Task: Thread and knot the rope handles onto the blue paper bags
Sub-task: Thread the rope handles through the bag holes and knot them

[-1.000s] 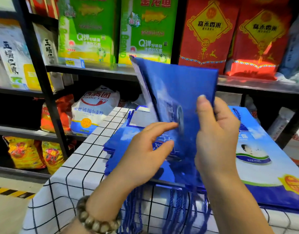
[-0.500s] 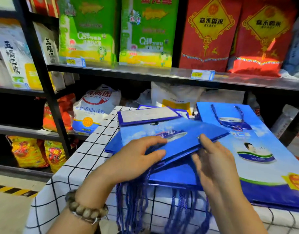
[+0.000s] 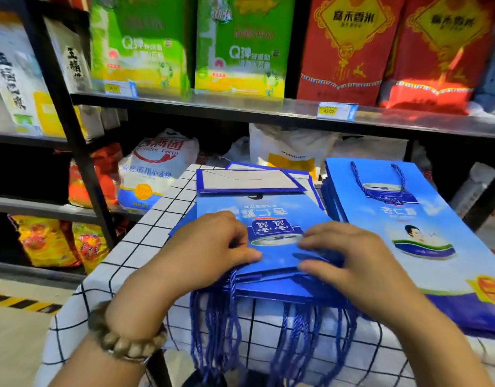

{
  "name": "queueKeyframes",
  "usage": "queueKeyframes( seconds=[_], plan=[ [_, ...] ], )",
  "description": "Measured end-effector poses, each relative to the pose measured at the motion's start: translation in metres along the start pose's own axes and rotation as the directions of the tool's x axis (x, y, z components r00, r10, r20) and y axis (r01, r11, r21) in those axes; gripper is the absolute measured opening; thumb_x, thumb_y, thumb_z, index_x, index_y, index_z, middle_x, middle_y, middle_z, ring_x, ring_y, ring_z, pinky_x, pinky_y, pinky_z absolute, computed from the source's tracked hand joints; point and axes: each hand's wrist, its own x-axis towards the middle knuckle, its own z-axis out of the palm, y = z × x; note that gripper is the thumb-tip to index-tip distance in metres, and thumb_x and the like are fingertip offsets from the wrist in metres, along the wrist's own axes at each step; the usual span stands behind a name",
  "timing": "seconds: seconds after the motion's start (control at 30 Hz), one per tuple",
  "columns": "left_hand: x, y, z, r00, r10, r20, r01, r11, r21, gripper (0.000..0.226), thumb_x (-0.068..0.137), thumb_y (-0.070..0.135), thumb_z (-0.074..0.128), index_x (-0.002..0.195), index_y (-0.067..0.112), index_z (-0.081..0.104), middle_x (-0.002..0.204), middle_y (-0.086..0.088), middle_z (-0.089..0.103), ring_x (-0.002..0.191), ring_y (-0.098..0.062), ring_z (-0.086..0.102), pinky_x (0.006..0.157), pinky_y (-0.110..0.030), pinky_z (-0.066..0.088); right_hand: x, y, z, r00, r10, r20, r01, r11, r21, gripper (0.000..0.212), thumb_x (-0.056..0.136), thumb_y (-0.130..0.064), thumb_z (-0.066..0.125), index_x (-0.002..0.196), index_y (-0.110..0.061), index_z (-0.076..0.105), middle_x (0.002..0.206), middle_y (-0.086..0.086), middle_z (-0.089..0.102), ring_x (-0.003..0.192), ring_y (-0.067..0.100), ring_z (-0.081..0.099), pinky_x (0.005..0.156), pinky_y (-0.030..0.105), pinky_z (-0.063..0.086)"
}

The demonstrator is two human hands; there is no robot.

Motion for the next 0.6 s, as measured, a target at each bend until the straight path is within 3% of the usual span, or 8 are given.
queueKeyframes(
  seconds=[0.07,0.2,0.27,0.33,0.4,0.47,0.53,0.6],
  plan=[
    [-0.007,0.006,-0.006,1.0,-0.018,-0.007,0.019,0.99,0.14,0.029,0.076,0.058,0.057,0.083,0.031,0.052,0.076,0.012,0.05,0.075,-0.008,0.046,0.062,-0.028,0.036,0.005,-0.001,0.015,0.986,0.01,0.166,-0.007,1.0,-0.021,0.038,0.076,-0.043,0.068,0.113,-0.036,0.063,0.13,-0.02,0.052,0.122,-0.003,0.043,0.103,0.024,0.036],
    [-0.022,0.011,-0.014,0.993,-0.012,0.116,-0.01,0.982,0.19,0.032,0.082,0.037,0.056,0.111,0.044,0.045,0.07,0.016,0.05,0.073,-0.005,0.044,0.059,-0.025,0.032,0.008,-0.002,0.025,0.985,0.035,0.167,-0.028,0.999,-0.043,0.042,0.08,-0.046,0.062,0.12,-0.041,0.056,0.139,-0.021,0.042,0.13,-0.003,0.035,0.106,0.028,0.033],
    [-0.02,0.01,-0.015,0.998,-0.048,0.028,0.047,0.998,0.033,0.026,0.081,0.024,0.053,0.101,0.04,0.046,0.067,0.013,0.055,0.066,-0.003,0.048,0.058,-0.024,0.035,0.008,-0.005,0.026,0.988,0.036,0.15,-0.031,0.999,-0.04,0.042,0.08,-0.047,0.062,0.12,-0.04,0.056,0.138,-0.02,0.044,0.129,-0.002,0.036,0.106,0.025,0.032],
    [-0.016,0.014,-0.012,0.983,-0.167,-0.079,0.139,0.948,-0.286,0.024,0.079,0.014,0.053,0.089,0.033,0.044,0.064,0.007,0.058,0.054,-0.006,0.055,0.049,-0.022,0.037,0.008,-0.009,0.028,0.992,0.022,0.123,-0.018,0.999,-0.03,0.042,0.08,-0.047,0.062,0.12,-0.038,0.057,0.135,-0.018,0.048,0.127,0.0,0.039,0.104,0.022,0.032],
    [-0.013,0.019,-0.008,0.955,-0.283,-0.084,0.175,0.774,-0.608,0.033,0.08,-0.001,0.051,0.089,0.031,0.044,0.07,0.004,0.058,0.045,-0.01,0.058,0.041,-0.019,0.036,0.006,-0.012,0.03,0.993,0.024,0.112,-0.02,0.999,-0.036,0.039,0.079,-0.047,0.063,0.117,-0.037,0.057,0.126,-0.015,0.056,0.119,0.005,0.046,0.098,0.022,0.036],
    [-0.013,0.025,-0.005,0.94,-0.34,-0.034,0.158,0.518,-0.841,0.042,0.082,-0.012,0.048,0.094,0.027,0.049,0.084,-0.002,0.057,0.043,-0.012,0.059,0.039,-0.018,0.04,0.005,-0.013,0.033,0.994,0.026,0.103,-0.026,1.0,0.0,0.03,0.078,-0.048,0.063,0.104,-0.036,0.055,0.111,-0.011,0.061,0.107,0.01,0.052,0.091,0.029,0.041],
    [-0.012,0.029,-0.007,0.933,-0.36,0.014,0.128,0.294,-0.947,0.037,0.083,-0.013,0.051,0.096,0.022,0.053,0.094,-0.004,0.06,0.052,-0.014,0.065,0.043,-0.018,0.048,0.004,-0.014,0.034,0.997,-0.007,0.081,-0.001,0.996,0.089,0.022,0.081,-0.051,0.056,0.094,-0.032,0.057,0.1,-0.013,0.062,0.099,0.007,0.053,0.09,0.033,0.041],
    [-0.009,0.032,-0.009,0.939,-0.338,0.059,0.107,0.126,-0.986,0.029,0.084,-0.01,0.052,0.095,0.017,0.056,0.099,-0.006,0.064,0.061,-0.017,0.069,0.049,-0.02,0.053,0.002,-0.016,0.032,0.996,-0.047,0.073,0.025,0.959,0.282,0.039,0.082,-0.053,0.043,0.09,-0.022,0.065,0.098,-0.012,0.066,0.098,0.002,0.054,0.091,0.03,0.04]
  ],
)
